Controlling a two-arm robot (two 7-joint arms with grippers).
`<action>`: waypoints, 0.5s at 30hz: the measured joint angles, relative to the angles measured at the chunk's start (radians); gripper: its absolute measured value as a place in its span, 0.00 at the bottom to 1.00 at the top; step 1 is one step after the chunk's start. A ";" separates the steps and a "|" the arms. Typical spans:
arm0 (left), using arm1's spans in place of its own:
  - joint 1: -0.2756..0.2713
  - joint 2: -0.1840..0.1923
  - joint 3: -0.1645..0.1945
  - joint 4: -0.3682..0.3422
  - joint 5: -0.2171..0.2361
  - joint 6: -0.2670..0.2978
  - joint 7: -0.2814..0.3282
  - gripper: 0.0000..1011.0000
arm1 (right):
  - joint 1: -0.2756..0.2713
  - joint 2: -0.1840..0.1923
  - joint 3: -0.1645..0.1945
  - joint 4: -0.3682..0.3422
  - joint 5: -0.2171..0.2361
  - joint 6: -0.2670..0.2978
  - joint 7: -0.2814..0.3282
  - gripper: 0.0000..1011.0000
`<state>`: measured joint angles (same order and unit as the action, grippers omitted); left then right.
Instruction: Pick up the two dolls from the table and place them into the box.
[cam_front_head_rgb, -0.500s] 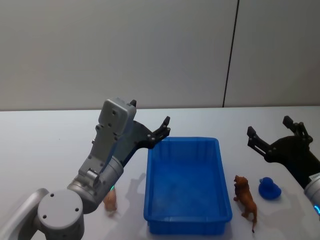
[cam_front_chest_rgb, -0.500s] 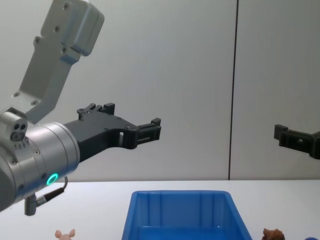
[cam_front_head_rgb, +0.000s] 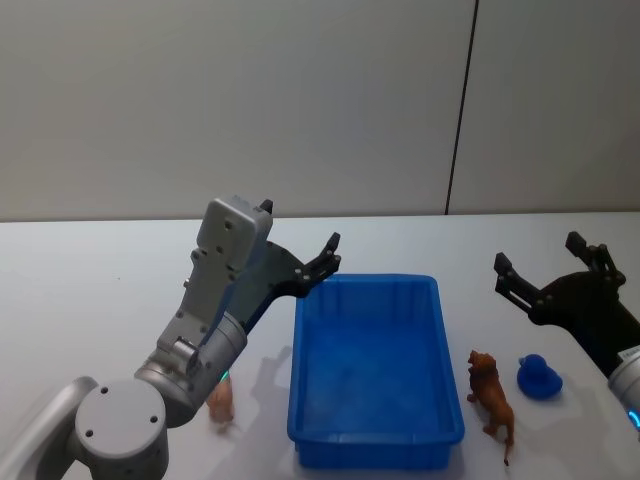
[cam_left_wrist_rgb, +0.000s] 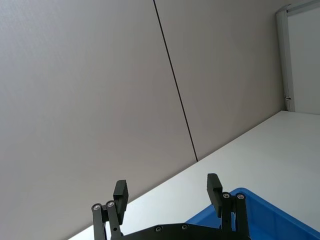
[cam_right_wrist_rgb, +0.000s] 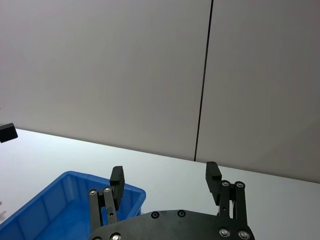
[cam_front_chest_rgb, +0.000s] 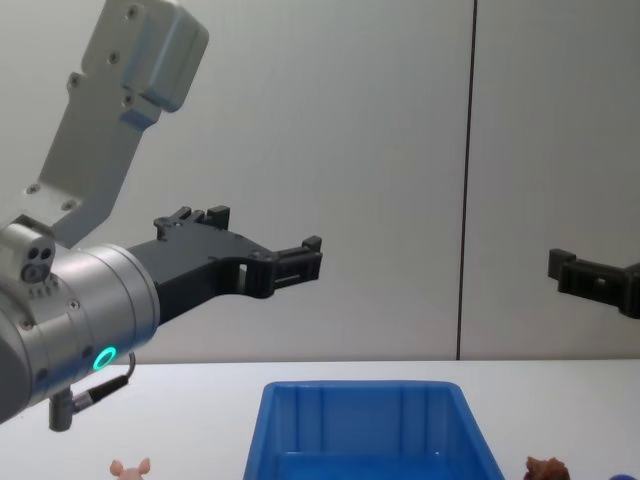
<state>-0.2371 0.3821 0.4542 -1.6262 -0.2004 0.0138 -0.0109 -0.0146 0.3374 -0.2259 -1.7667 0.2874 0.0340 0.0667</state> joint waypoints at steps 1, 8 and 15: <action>0.000 0.000 0.000 0.000 0.000 0.000 0.000 0.99 | 0.000 0.000 0.000 0.000 0.000 0.000 0.000 0.99; 0.000 0.000 0.000 0.000 0.000 0.000 0.000 0.99 | 0.001 0.000 0.001 0.003 0.001 0.001 0.002 0.99; 0.000 0.000 0.000 0.000 0.000 0.000 0.000 0.99 | 0.013 0.006 0.011 0.026 0.024 0.019 0.030 0.99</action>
<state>-0.2371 0.3821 0.4542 -1.6262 -0.2004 0.0139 -0.0110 -0.0013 0.3430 -0.2147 -1.7408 0.3118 0.0530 0.0963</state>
